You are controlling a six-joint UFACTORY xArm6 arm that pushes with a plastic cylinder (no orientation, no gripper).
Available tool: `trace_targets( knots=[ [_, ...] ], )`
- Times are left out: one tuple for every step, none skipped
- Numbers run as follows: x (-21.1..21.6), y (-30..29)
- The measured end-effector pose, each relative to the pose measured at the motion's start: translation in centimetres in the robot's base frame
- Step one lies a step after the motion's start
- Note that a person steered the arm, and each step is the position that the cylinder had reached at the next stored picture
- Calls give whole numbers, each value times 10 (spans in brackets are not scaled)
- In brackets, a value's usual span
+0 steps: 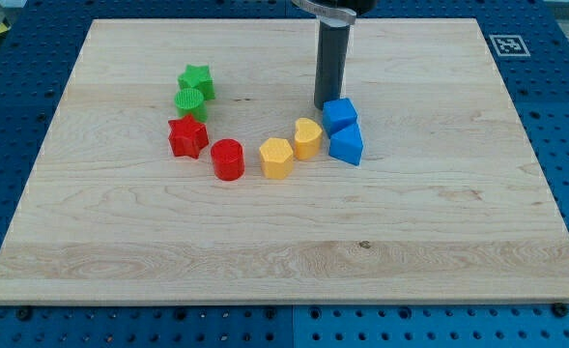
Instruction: Push the blue cube slightly towards the yellow heart
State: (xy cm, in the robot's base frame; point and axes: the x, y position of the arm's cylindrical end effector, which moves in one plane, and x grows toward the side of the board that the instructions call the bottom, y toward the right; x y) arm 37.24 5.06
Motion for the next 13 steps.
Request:
trace_targets(
  knots=[
    [1,0],
    [5,0],
    [-4,1],
    [-20,11],
    [-12,34],
    [-4,49],
    [6,52],
    [13,47],
    [14,41],
    [14,40],
    [15,40],
    [17,40],
    [21,40]
  ],
)
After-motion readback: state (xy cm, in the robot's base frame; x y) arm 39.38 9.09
